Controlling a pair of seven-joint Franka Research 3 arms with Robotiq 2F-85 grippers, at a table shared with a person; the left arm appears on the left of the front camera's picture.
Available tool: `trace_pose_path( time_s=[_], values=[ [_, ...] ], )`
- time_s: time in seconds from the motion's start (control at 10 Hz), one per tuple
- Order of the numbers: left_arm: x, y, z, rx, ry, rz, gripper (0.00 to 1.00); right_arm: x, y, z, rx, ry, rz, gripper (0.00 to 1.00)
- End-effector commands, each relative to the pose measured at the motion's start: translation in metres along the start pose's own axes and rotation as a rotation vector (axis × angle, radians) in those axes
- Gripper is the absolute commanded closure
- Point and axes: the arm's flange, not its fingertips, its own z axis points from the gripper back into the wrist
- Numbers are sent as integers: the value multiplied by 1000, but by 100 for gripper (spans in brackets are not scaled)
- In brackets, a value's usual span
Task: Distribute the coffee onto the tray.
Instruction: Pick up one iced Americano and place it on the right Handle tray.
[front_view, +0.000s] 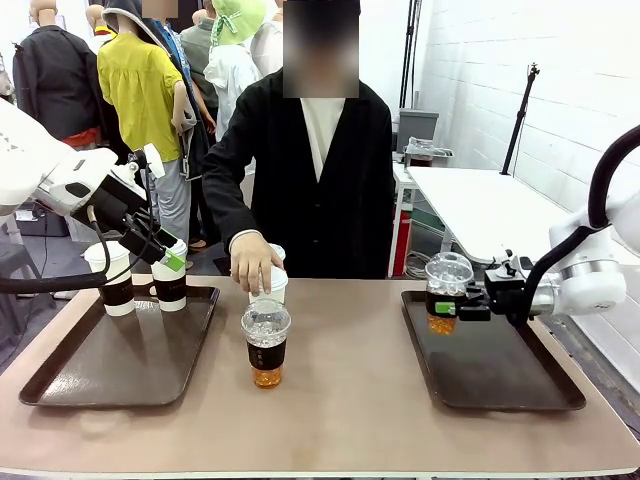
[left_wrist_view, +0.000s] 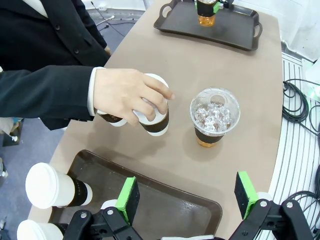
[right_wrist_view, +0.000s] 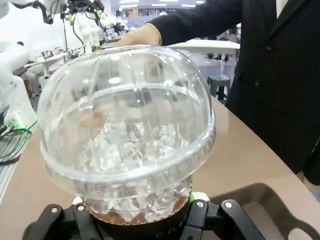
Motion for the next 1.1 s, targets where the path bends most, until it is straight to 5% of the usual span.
trace_pose_path(
  time_s=[0.0,1.0],
  values=[
    [-2,3,0,-12,-21,-14,0,-10,-3,9,23,-25,30,39],
    [-2,3,0,-12,-21,-14,0,-54,-31,10,-48,-46,-50,39]
  ],
)
